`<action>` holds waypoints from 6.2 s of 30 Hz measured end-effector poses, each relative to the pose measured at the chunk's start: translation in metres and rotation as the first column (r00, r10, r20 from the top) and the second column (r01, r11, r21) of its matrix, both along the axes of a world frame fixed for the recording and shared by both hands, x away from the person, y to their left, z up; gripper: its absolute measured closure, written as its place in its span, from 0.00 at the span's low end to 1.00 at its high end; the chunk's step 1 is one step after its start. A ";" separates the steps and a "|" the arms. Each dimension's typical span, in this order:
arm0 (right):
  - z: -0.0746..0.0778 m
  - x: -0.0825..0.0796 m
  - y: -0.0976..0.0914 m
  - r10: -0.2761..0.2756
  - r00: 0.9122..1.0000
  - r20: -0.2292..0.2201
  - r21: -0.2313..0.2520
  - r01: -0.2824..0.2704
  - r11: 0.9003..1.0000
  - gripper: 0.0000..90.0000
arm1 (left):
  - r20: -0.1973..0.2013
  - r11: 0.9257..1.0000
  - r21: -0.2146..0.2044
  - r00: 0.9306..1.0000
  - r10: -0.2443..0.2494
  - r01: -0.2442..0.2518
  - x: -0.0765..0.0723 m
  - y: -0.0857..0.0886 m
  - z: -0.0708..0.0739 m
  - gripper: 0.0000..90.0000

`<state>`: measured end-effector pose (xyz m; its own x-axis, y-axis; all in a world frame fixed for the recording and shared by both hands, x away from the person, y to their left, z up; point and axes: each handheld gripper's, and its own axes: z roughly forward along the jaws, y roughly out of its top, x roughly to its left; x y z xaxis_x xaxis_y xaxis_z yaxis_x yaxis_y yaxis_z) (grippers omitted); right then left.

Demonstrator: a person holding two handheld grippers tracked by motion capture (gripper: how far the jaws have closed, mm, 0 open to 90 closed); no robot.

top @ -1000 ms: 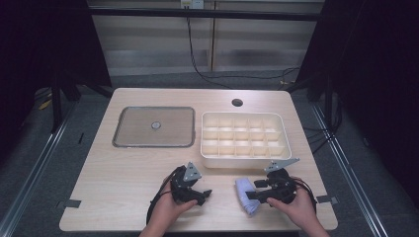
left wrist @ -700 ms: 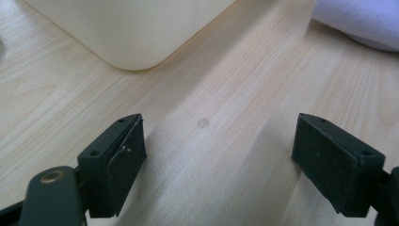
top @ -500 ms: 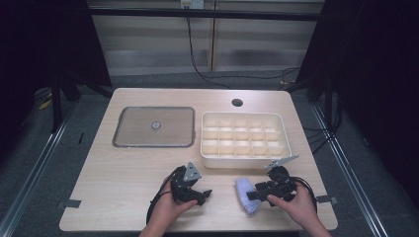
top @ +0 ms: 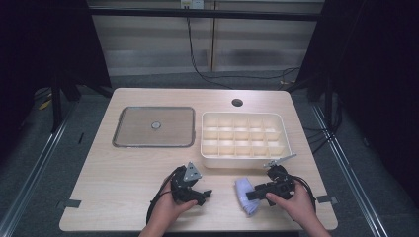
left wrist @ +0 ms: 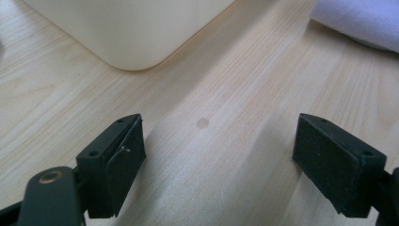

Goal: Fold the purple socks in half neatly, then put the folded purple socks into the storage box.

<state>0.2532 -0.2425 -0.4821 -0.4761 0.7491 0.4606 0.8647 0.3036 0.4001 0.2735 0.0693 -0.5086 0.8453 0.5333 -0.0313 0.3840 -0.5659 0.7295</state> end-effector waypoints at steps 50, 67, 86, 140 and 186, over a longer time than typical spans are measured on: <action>0.035 0.021 -0.011 0.017 0.993 -0.121 0.024 -0.014 1.000 0.81 | -0.002 1.000 0.012 1.000 -0.006 0.006 0.001 0.000 0.001 0.18; 0.057 0.026 -0.024 0.015 0.994 -0.109 0.006 -0.015 1.000 0.81 | -0.002 1.000 0.007 1.000 -0.007 0.007 0.001 0.000 0.000 0.18; 0.067 0.029 -0.020 0.033 0.994 -0.102 -0.006 -0.034 0.999 0.81 | -0.003 1.000 0.007 1.000 -0.007 0.007 0.001 0.000 0.000 0.18; 0.100 0.092 -0.066 -0.109 0.991 -0.081 -0.067 0.104 0.992 0.81 | -0.003 1.000 0.008 1.000 -0.008 0.008 0.001 0.000 0.000 0.18; 0.081 0.122 -0.088 -0.192 0.977 -0.087 -0.181 0.174 0.968 0.80 | 0.000 1.000 0.006 1.000 -0.004 0.004 0.001 0.000 0.000 0.18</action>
<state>0.3753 -0.3301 -0.4010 -0.2799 0.8911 0.3572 0.9458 0.1921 0.2618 0.2742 0.0692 -0.5083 0.8476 0.5299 -0.0276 0.3814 -0.5722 0.7260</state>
